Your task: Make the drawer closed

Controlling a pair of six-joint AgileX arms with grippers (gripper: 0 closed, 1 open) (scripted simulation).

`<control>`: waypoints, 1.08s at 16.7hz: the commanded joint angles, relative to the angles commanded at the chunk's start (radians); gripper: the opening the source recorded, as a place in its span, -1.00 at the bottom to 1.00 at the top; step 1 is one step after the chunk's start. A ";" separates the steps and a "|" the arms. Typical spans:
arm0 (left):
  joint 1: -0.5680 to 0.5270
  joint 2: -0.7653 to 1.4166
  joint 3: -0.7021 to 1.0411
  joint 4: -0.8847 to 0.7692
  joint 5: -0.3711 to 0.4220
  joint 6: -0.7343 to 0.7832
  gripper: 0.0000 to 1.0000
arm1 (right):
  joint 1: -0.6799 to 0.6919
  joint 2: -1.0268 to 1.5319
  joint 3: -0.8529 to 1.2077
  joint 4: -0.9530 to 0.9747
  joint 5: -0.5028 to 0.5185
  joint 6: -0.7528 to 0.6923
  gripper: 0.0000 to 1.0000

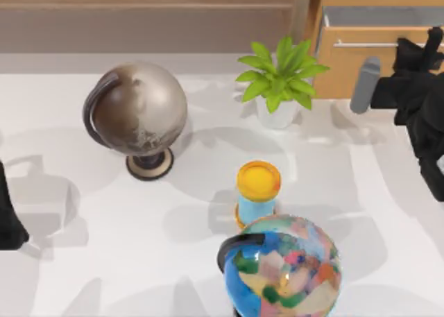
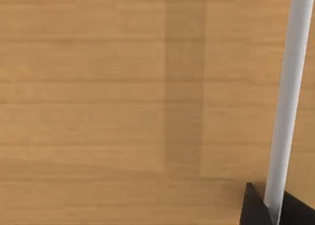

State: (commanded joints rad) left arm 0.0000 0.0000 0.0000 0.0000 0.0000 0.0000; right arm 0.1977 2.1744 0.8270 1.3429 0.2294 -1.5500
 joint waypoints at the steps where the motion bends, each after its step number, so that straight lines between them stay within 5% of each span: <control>1: 0.000 0.000 0.000 0.000 0.000 0.000 1.00 | -0.004 0.004 0.018 -0.008 0.000 -0.001 -1.00; 16: 0.000 0.000 0.000 0.000 0.000 0.000 1.00 | -0.032 0.127 0.277 -0.158 -0.033 -0.001 -1.00; 18: 0.000 0.000 0.000 0.000 0.000 0.000 1.00 | -0.032 0.127 0.277 -0.158 -0.033 -0.001 -0.70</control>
State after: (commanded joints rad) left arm 0.0000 0.0000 0.0000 0.0000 0.0000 0.0000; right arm 0.1660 2.3011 1.1035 1.1854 0.1964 -1.5515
